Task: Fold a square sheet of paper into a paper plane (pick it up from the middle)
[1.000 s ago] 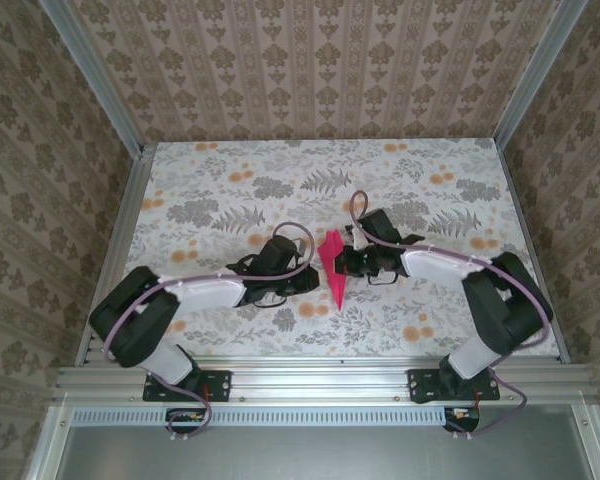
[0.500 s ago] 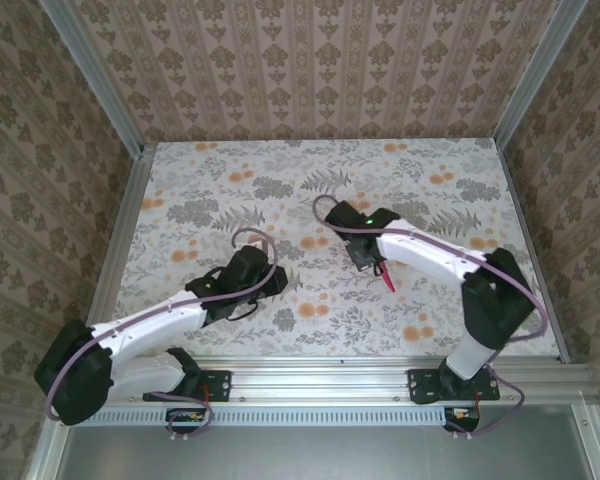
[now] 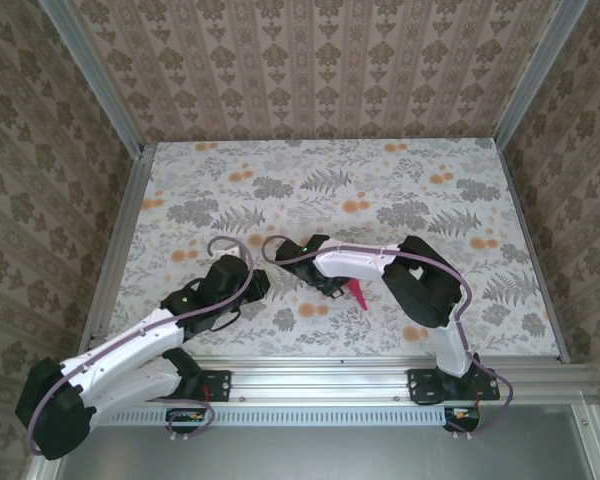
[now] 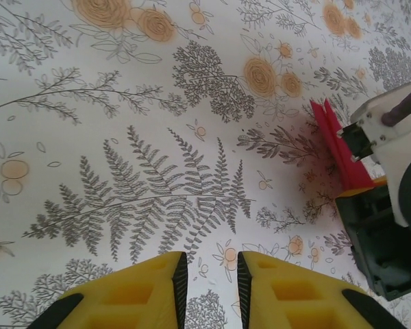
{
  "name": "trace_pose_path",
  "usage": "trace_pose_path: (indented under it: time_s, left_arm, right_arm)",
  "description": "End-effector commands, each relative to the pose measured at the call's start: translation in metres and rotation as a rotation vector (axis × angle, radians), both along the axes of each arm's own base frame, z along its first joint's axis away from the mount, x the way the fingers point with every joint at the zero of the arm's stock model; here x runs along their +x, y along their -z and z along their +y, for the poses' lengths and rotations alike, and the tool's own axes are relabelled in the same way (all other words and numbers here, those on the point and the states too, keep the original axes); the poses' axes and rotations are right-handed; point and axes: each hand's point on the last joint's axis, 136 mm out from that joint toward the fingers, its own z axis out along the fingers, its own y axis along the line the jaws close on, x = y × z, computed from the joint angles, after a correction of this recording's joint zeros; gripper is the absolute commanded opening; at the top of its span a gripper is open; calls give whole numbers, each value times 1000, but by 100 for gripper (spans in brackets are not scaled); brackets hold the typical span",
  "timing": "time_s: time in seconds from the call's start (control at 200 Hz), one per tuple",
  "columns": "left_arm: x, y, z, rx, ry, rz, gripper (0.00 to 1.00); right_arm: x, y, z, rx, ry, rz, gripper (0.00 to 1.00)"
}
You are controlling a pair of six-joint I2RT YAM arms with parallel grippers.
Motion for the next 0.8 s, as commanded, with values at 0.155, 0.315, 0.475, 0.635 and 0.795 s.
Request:
trace_pose_path:
  time_s: [0.155,0.315,0.475,0.635,0.795]
  left_arm:
    - [-5,7,12,17,-26,26,31]
    - [-6,4,8,5,-7,27,33]
    - [-7,1,-2,-5,36,38,34]
    - [-4,-2,-22,-24,89,47,36]
    - [-3,3,-51,27,162,81,35]
  right_arm:
    - [-18,5,37,224,39,89,36]
    - [-24,-32,49,407,-7,71,53]
    - [-32,-62,43,675,6,68,60]
    - [-34,-63,21,981,111,112,54]
    - [-45,-47,20,1186,160,227,26]
